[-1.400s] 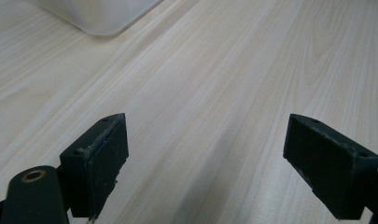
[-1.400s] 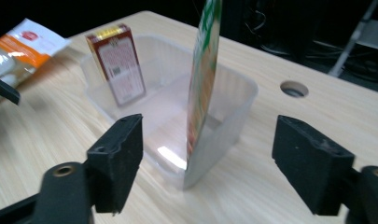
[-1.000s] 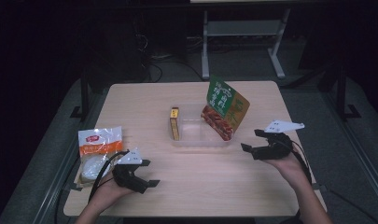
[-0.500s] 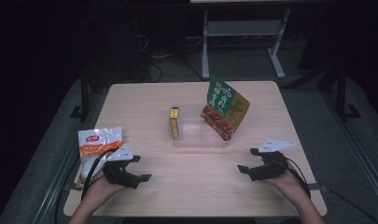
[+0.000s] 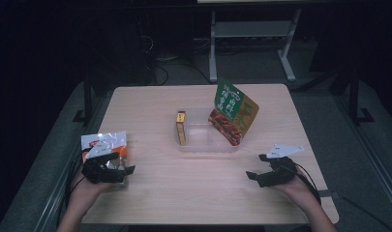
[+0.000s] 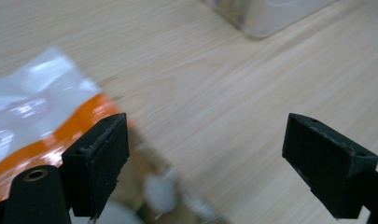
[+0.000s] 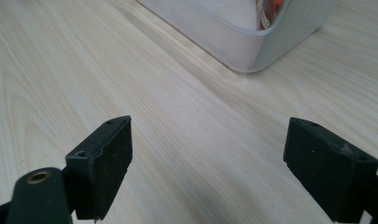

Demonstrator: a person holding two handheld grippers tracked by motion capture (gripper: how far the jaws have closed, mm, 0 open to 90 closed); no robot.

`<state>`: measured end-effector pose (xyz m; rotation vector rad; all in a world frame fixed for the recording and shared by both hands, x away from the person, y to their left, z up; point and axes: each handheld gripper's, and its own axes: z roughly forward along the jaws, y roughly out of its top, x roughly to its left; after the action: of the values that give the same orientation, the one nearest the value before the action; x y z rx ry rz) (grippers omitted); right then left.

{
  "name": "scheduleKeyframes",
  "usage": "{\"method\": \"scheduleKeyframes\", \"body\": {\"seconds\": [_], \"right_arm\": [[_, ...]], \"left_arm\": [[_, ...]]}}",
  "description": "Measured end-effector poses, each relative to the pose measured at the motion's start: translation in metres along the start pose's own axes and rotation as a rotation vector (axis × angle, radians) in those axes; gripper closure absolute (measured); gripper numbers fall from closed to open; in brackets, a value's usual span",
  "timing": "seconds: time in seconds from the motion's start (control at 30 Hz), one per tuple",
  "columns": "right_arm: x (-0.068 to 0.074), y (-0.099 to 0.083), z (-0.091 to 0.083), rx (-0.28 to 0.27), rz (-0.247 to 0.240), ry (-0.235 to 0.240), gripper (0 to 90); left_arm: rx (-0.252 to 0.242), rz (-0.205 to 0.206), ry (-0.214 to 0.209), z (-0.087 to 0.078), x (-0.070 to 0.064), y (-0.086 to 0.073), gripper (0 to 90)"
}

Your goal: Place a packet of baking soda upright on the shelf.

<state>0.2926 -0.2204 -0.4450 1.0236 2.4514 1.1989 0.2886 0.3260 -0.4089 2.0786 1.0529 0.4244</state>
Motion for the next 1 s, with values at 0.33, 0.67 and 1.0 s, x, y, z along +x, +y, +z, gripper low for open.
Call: {"method": "scheduleKeyframes", "body": {"seconds": [0.33, 0.67, 1.0], "right_arm": [[0.001, 0.001, 0.001, -0.005, -0.003, 0.000, 15.2], [0.002, 0.001, 0.002, 0.007, -0.018, -0.005, 15.4], [0.003, 0.002, 0.003, 0.017, -0.034, -0.003, 15.5]], "left_arm": [[0.018, -0.106, 0.145, -0.028, 0.034, -0.025, 14.3], [0.028, -0.189, 0.258, -0.042, 0.062, -0.036, 64.0], [0.050, -0.310, 0.313, -0.044, 0.087, -0.054, 89.4]]}}
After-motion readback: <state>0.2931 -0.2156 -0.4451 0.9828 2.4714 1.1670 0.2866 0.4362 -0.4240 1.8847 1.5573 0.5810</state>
